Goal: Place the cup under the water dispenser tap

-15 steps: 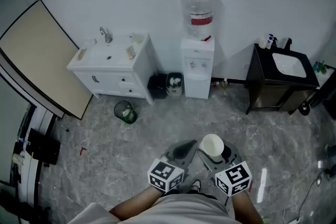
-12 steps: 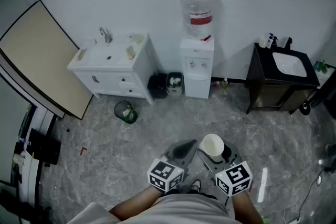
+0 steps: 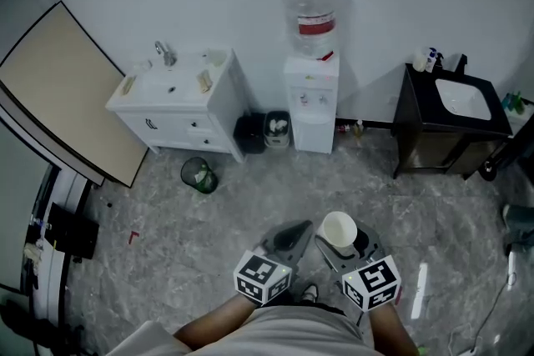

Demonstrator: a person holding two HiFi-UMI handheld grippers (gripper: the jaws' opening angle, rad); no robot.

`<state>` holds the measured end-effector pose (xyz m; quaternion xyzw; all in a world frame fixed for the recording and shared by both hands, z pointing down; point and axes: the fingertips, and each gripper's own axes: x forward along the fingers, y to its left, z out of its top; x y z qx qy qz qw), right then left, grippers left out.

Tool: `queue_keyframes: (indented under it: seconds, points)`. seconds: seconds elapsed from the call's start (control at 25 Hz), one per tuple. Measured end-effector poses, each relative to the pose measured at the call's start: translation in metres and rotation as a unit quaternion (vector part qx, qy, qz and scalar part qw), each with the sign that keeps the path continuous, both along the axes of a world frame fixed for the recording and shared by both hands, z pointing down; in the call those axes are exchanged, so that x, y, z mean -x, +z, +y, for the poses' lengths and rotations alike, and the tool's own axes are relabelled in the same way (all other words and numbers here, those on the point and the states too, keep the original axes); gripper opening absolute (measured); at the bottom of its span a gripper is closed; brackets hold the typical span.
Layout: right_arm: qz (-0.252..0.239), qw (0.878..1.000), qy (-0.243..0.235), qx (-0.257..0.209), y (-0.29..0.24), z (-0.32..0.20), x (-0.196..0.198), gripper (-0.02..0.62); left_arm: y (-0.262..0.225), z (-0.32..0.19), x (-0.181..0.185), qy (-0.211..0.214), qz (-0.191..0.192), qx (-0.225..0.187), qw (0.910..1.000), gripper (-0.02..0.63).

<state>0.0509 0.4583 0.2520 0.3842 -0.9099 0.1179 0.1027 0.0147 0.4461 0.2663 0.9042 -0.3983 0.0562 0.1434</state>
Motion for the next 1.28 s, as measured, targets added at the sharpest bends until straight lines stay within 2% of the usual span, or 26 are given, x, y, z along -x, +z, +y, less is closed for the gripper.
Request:
queue_keyframes:
  seconds: [0.36,0.92,1.28]
  points:
    - [0.005,1.000,0.008,0.010,0.016,-0.066,0.011,0.279,0.017,-0.068,0.019,-0.013,0.003,0.000,0.9999,0.003]
    - [0.026,0.998,0.053,0.012,0.032,-0.286,0.067,0.279,0.028,-0.292,0.072,0.028,-0.005,-0.021,0.9994,0.003]
    - [0.035,0.997,0.066,0.023,0.049,-0.390,0.072,0.279,0.041,-0.399,0.082,0.033,-0.005,-0.030,0.9990,0.003]
